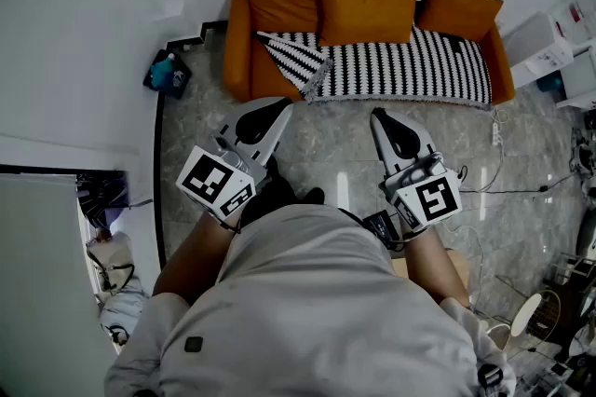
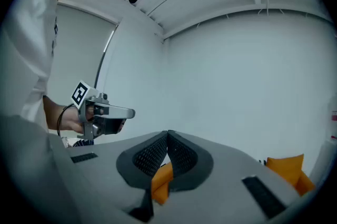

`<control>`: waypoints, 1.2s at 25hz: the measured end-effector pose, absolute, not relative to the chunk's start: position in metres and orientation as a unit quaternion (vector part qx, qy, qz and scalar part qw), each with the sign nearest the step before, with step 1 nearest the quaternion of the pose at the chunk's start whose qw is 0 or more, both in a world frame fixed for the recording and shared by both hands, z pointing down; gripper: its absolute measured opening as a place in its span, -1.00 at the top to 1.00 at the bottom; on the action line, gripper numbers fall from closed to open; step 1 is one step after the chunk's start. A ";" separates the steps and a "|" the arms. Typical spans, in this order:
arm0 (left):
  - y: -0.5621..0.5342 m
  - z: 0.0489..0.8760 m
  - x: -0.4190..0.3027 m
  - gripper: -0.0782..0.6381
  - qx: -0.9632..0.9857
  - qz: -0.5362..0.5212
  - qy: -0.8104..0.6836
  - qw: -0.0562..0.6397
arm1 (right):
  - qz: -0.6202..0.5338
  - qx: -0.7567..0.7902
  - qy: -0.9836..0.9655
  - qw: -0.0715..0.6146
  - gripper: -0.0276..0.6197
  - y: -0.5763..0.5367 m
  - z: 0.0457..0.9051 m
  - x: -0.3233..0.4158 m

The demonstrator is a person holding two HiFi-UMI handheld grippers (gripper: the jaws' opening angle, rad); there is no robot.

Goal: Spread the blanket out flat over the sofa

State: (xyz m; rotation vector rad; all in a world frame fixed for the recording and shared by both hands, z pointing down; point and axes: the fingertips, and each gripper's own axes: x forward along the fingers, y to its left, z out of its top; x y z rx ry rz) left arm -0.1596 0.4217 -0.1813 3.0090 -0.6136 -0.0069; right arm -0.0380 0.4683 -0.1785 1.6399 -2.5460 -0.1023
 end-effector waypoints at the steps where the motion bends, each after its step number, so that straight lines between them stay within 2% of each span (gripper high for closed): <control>1: 0.421 -0.181 -0.159 0.76 0.979 -0.002 -0.199 0.036 | -0.034 0.541 -0.839 0.055 0.83 0.467 -0.178 -0.037; 16: 0.392 -0.170 -0.156 0.76 0.982 0.000 -0.180 0.049 | 0.005 0.546 -0.835 0.073 0.83 0.437 -0.163 -0.037; 30: 0.270 -0.137 -0.204 0.76 0.987 0.011 -0.143 0.074 | 0.032 0.553 -0.827 0.092 0.82 0.310 -0.124 -0.093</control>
